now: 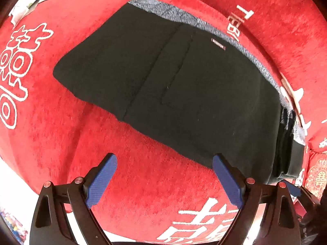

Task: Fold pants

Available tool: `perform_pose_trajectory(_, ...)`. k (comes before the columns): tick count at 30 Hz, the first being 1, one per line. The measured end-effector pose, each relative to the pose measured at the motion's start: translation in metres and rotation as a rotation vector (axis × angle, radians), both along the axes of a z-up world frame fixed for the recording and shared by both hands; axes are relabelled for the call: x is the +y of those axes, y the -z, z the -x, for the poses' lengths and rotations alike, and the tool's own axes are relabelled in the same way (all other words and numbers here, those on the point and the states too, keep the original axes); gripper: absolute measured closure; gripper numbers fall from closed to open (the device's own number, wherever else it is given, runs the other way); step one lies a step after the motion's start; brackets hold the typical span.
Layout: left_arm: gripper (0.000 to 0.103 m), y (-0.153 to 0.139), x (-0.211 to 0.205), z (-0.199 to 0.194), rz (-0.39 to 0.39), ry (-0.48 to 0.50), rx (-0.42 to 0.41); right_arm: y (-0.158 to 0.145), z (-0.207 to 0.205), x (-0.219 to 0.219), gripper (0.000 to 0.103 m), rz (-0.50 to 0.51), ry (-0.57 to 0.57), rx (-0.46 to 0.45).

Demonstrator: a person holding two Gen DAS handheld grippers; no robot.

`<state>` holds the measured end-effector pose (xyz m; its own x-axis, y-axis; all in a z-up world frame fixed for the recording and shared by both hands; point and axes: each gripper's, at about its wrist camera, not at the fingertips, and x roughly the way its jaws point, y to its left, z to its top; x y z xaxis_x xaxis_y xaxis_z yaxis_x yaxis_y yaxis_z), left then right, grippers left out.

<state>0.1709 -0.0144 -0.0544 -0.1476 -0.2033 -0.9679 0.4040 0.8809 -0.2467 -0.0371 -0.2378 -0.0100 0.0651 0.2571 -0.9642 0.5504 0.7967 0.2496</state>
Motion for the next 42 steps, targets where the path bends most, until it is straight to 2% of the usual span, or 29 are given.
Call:
perform_pose_trajectory(2,0.008,-0.003,0.010,-0.011,0.034,-0.025,0.007,0.002,-0.002,0.002,0.000,-0.005,-0.004,0.003)
perform_pose_trajectory(5,0.008,-0.009,0.027,-0.030,0.137,-0.091,0.030,0.005,-0.005,0.004,0.000,-0.010,-0.005,0.008)
perform_pose_trajectory(8,0.008,-0.009,0.048,-0.045,0.208,-0.151,0.040,0.008,-0.007,0.006,0.000,-0.015,-0.003,0.012)
perform_pose_trajectory(14,0.008,0.009,0.062,-0.062,0.365,-0.258,0.129,0.013,-0.017,0.009,0.000,-0.011,-0.008,-0.002)
perform_pose_trajectory(16,0.008,0.016,0.043,-0.049,0.390,-0.281,0.138,0.020,-0.018,0.009,0.000,-0.017,-0.010,0.006)
perform_pose_trajectory(24,0.008,0.032,0.029,-0.056,0.440,-0.343,0.133,0.030,-0.021,0.012,0.000,-0.016,-0.020,0.012)
perform_pose_trajectory(27,0.008,0.022,0.024,-0.055,0.428,-0.348,0.109,0.029,-0.022,0.011,0.000,-0.017,-0.022,0.015)
perform_pose_trajectory(31,0.008,-0.007,0.016,-0.052,0.498,-0.314,0.032,0.018,-0.023,0.006,0.000,-0.008,-0.017,-0.009)
perform_pose_trajectory(33,0.008,-0.003,0.008,-0.053,0.460,-0.307,0.026,0.011,-0.026,0.001,0.000,0.003,-0.014,-0.028)
perform_pose_trajectory(34,0.008,0.004,0.003,-0.054,0.407,-0.304,0.026,0.006,-0.029,-0.003,0.000,0.012,-0.010,-0.037)
perform_pose_trajectory(36,0.022,0.011,-0.003,-0.052,0.322,-0.288,0.006,-0.002,-0.036,-0.012,0.000,0.023,-0.003,-0.058)
perform_pose_trajectory(38,0.057,0.010,-0.011,-0.048,0.208,-0.234,-0.070,-0.011,-0.051,-0.022,0.000,0.029,-0.004,-0.083)
perform_pose_trajectory(39,0.061,0.007,-0.015,-0.045,0.154,-0.191,-0.122,-0.014,-0.058,-0.026,0.000,0.031,-0.009,-0.095)
perform_pose_trajectory(41,0.066,-0.003,-0.021,-0.035,0.113,-0.109,-0.219,-0.023,-0.078,-0.035,0.000,0.028,-0.036,-0.124)
perform_pose_trajectory(42,0.067,-0.010,-0.030,-0.027,0.078,-0.037,-0.290,-0.027,-0.089,-0.037,0.000,0.026,-0.055,-0.136)
